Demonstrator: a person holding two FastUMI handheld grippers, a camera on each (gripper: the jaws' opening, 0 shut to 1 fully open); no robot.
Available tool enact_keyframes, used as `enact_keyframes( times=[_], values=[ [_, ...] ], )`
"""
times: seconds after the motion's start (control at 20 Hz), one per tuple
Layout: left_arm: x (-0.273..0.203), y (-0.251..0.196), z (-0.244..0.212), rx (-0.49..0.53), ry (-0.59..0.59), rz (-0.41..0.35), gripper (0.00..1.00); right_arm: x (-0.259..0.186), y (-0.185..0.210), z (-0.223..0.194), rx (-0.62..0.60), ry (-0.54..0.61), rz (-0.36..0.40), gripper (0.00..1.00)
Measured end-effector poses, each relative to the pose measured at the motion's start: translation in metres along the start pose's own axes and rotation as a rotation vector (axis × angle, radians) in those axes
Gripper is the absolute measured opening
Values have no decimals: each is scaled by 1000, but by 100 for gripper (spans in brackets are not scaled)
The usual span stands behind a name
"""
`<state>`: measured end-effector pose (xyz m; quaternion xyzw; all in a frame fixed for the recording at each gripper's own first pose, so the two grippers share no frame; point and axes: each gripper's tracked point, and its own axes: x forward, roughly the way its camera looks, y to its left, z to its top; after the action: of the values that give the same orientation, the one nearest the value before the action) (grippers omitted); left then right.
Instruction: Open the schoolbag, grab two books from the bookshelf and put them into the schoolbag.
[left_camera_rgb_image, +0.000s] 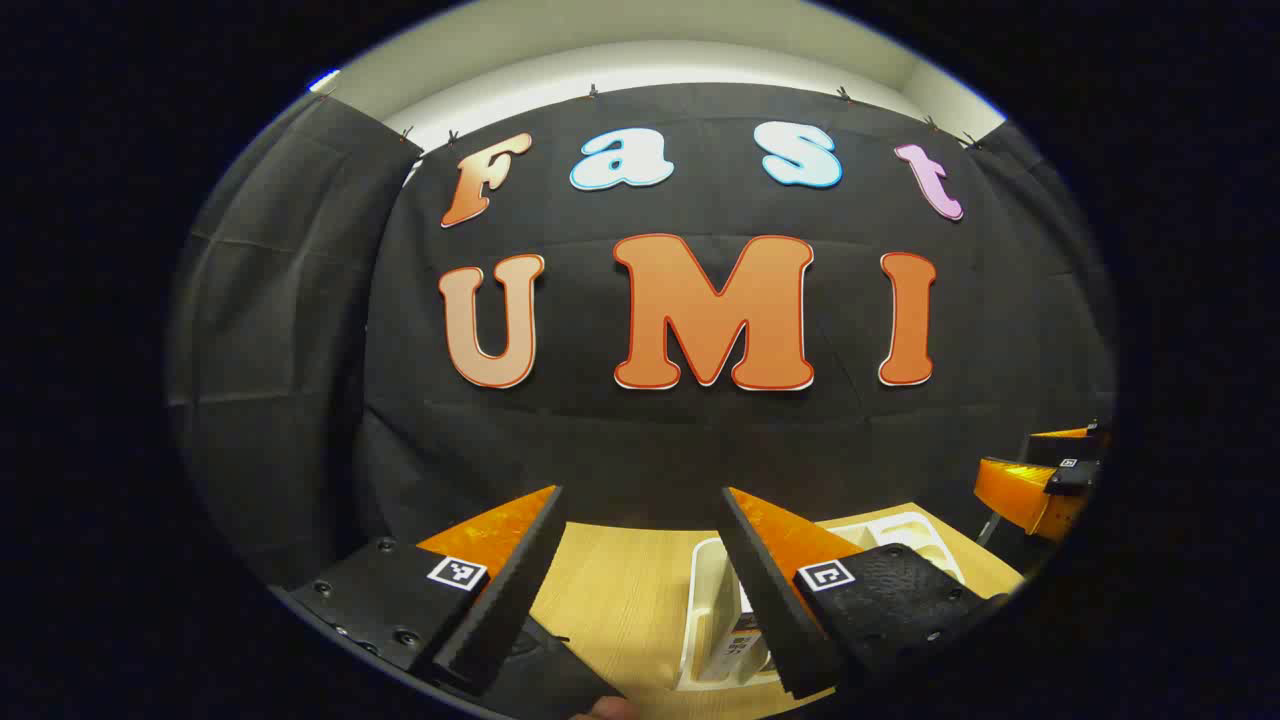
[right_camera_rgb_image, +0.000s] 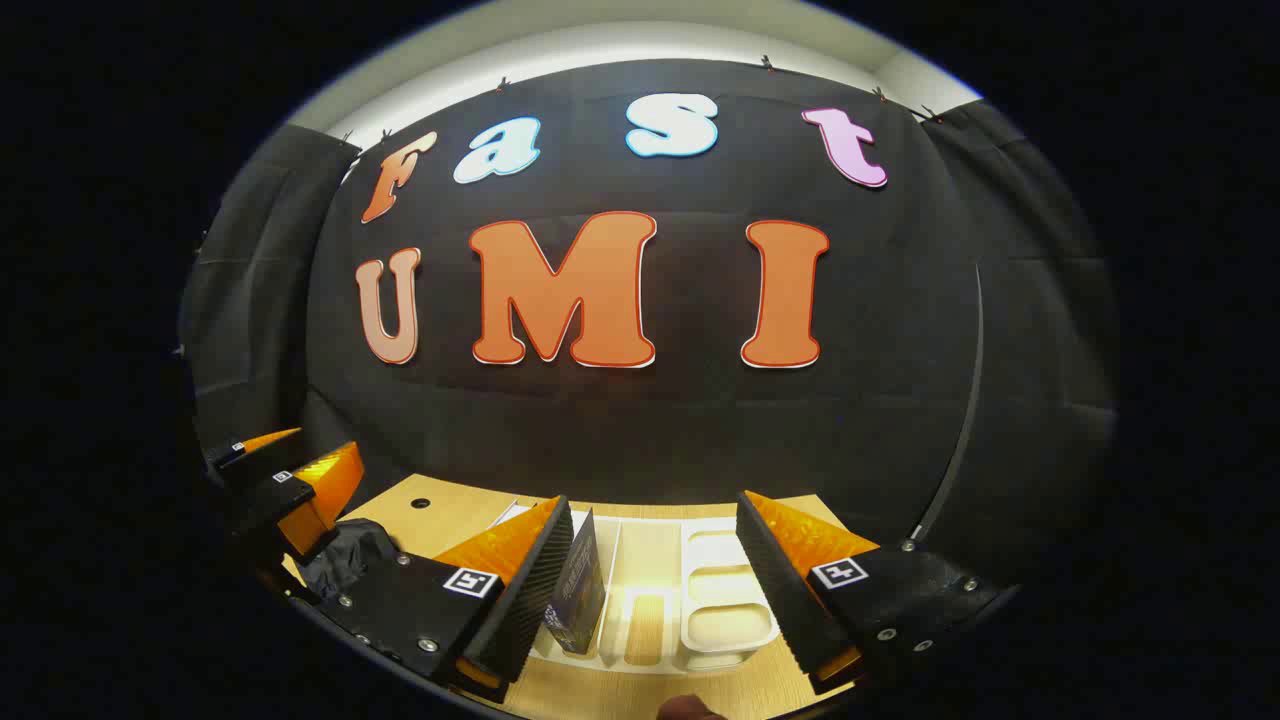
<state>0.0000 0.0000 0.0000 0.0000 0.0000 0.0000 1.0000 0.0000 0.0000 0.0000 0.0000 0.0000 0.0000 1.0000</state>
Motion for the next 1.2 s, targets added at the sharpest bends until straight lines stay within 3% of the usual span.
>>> enact_keyframes(
  times=[0.4, 1.2],
  values=[
    [11, -3, 1, -3, 3, -78, 98, 6, 21, -1, -18, 14, -15, 98],
    [2, -3, 0, 3, 1, -68, 98, 5, 21, 1, -44, 3, 3, 98]
  ],
)
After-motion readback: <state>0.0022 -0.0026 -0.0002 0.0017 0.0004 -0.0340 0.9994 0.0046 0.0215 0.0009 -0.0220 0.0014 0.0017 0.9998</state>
